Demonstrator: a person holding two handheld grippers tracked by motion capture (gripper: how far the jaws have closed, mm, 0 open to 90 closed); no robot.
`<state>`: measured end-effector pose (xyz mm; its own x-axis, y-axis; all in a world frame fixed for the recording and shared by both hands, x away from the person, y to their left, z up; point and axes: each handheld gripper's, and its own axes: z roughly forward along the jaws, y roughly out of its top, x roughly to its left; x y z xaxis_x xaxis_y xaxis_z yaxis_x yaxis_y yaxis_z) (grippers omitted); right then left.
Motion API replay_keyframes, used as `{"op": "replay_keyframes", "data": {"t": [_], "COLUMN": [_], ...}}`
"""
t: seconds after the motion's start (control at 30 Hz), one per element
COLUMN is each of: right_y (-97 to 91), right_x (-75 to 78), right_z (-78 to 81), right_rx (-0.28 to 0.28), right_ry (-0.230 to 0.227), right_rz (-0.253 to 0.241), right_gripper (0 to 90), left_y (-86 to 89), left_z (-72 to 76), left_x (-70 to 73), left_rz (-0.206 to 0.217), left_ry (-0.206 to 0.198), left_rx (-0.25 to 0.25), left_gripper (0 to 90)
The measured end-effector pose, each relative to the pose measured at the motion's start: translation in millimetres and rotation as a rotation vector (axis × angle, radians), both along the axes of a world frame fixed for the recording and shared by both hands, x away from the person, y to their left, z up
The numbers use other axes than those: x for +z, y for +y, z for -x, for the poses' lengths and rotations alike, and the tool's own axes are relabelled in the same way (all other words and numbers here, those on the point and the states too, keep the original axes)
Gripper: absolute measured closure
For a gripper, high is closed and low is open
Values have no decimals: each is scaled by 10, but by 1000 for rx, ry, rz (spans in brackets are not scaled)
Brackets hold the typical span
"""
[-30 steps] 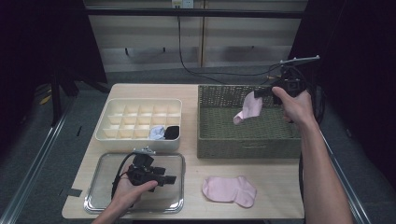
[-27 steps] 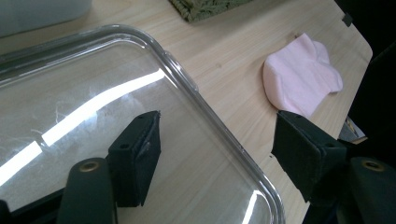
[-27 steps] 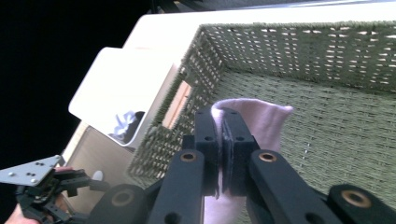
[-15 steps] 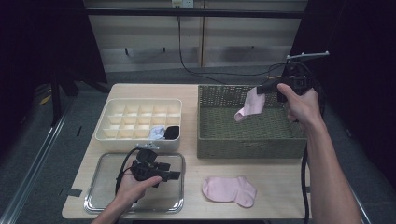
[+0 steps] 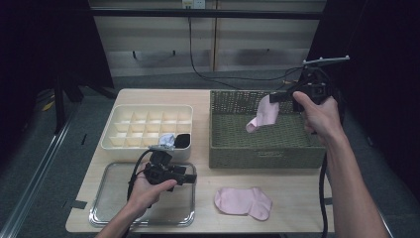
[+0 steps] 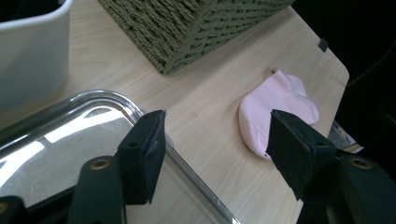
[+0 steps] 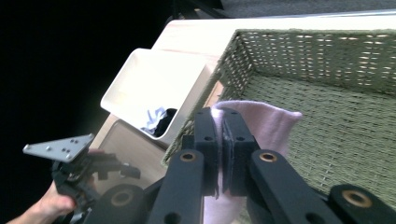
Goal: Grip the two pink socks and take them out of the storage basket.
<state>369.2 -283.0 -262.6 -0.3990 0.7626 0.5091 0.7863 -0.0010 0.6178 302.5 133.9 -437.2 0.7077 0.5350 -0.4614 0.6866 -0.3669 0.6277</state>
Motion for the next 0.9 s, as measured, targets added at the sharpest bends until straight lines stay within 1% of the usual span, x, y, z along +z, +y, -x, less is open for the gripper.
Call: {"op": "replay_keyframes", "data": {"t": [0.03, 0.07, 0.13, 0.17, 0.2, 0.23, 0.27, 0.33, 0.37, 0.4, 0.43, 0.47, 0.5, 0.57, 0.6, 0.67, 0.7, 0.87, 0.9], "right_y": [28, 28, 60, 88, 88, 107, 107, 123, 133, 133, 143, 143, 149, 166, 177, 185, 189, 217, 217], "right_x": [17, 17, 43, 65, 65, 79, 79, 97, 106, 106, 104, 104, 97, 82, 64, 61, 56, 38, 24], "right_z": [44, 44, 100, 156, 156, 195, 195, 245, 289, 289, 338, 338, 365, 415, 460, 488, 518, 695, 748], "right_rx": [8, 8, 20, 33, 33, 46, 46, 58, 72, 72, 80, 80, 90, 100, 116, 121, 134, 150, 151], "right_ry": [-15, -15, -29, -38, -38, -44, -44, -53, -57, -57, -65, -65, -67, -70, -71, -69, -73, -87, -91], "right_rz": [6, 6, 14, 14, 14, 10, 10, 2, -13, -13, -13, -13, -25, -21, -30, -32, -41, -31, -29], "right_gripper": [860, 860, 860, 863, 863, 863, 863, 863, 863, 863, 862, 862, 863, 863, 863, 863, 862, 864, 863], "left_y": [-4, -13, -23, -35, -35, -52, -52, -66, -82, -82, -101, -101, -112, -133, -149, -155, -166, -213, -238], "left_z": [-7, -11, -20, -23, -23, -22, -22, -24, -23, -23, -21, -21, -18, -18, -19, -21, -16, -3, 10], "left_x": [5, 10, 28, 48, 48, 64, 64, 74, 85, 85, 103, 103, 116, 142, 173, 186, 196, 234, 243], "left_rz": [-2, -1, 1, 3, 3, 15, 15, 20, 19, 19, 24, 24, 27, 30, 31, 34, 39, 36, 42], "left_ry": [1, -5, -8, -14, -14, -18, -18, -17, -18, -18, -25, -25, -26, -33, -37, -38, -38, -39, -40], "left_rx": [-4, 0, -6, -7, -7, -7, -7, -11, -20, -20, -26, -26, -29, -37, -40, -38, -29, -46, -44], "left_gripper": [387, 387, 396, 402, 408, 411, 411, 414, 425, 429, 434, 441, 441, 443, 435, 422, 415, 402, 399]}}
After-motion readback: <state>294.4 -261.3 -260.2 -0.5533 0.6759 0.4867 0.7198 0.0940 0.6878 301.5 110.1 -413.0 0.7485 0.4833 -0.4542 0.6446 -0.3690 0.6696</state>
